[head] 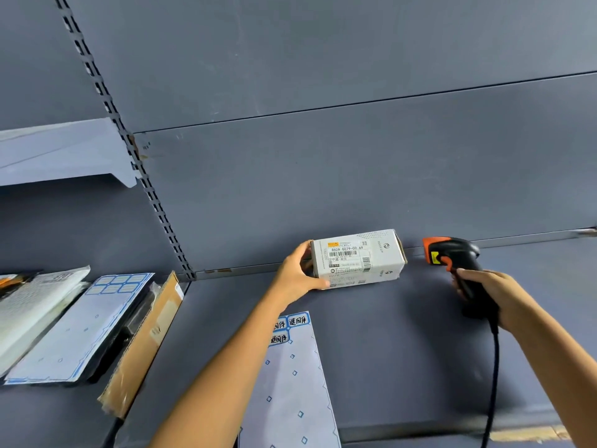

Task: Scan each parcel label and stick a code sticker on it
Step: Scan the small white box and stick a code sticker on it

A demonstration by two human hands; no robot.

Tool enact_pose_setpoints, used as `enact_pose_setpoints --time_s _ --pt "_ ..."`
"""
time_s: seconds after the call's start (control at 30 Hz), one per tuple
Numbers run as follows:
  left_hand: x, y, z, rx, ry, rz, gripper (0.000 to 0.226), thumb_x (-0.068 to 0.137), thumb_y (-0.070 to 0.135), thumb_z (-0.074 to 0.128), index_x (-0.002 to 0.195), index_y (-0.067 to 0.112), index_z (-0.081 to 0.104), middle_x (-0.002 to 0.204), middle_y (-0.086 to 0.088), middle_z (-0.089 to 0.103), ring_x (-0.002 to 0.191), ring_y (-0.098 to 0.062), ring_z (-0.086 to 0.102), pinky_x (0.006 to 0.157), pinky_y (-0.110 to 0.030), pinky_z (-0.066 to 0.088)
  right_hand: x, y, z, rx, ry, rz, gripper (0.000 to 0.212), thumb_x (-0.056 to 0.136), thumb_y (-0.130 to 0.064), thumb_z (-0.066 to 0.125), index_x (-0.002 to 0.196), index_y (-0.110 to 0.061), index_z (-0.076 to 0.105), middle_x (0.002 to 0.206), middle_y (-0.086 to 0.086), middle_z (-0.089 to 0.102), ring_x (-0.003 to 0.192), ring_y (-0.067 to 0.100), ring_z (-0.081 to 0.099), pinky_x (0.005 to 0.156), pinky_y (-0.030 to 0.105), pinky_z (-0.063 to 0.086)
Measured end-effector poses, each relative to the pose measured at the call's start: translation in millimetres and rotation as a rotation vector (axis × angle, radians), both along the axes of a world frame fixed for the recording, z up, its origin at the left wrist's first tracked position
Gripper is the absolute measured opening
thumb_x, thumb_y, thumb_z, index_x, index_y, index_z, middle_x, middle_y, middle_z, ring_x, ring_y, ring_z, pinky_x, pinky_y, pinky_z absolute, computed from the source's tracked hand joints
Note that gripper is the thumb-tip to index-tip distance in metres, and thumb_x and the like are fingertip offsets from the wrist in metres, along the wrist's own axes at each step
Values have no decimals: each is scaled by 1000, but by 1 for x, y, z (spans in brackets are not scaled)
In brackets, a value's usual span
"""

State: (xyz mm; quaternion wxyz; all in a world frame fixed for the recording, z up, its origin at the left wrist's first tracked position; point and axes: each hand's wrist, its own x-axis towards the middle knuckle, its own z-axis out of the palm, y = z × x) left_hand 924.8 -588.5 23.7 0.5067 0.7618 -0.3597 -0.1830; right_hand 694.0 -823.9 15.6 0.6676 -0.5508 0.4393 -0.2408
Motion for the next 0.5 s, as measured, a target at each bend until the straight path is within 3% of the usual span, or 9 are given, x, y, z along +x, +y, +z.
enact_pose_setpoints --time_s 0.07,0.17,0.23,0.3,0.4,0.5 --pt "0 1 3 15 -3 -2 76 66 -4 78 129 24 48 121 10 60 102 -1 58 70 -2 45 4 -3 2 -65 93 -16 18 91 -13 59 95 4 62 72 14 63 60 25 56 51 29 46" --pt "0 2 4 31 -4 -14 75 66 -3 79 129 24 48 121 11 60 102 -1 57 72 -4 45 8 -4 3 -313 384 -2 29 91 -25 58 86 4 59 79 18 59 72 34 54 61 34 39" --pt "-1 1 3 44 -5 -28 74 67 -2 79 129 24 48 122 11 60 107 -3 57 76 -6 46 10 -3 0 -448 573 44 36 92 -35 52 81 -1 58 79 18 59 82 36 55 73 37 40" --pt "0 1 2 53 -6 -37 75 67 -2 79 130 25 47 123 11 59 108 -3 57 80 -9 45 12 -3 -2 -504 732 59 47 91 -48 42 93 -3 58 89 16 57 97 36 51 88 39 35" --pt "0 1 1 65 -2 -54 77 67 -1 79 132 25 45 124 11 59 111 -4 56 85 -13 44 14 1 -6 -544 770 -57 58 90 -50 47 123 -3 49 126 23 42 122 40 33 99 43 31" --pt "1 1 0 70 6 -64 75 69 -4 78 130 25 46 118 13 58 100 6 57 74 -4 45 21 19 -4 -817 642 -142 60 87 -34 61 136 -7 40 138 19 32 126 38 28 103 47 26"
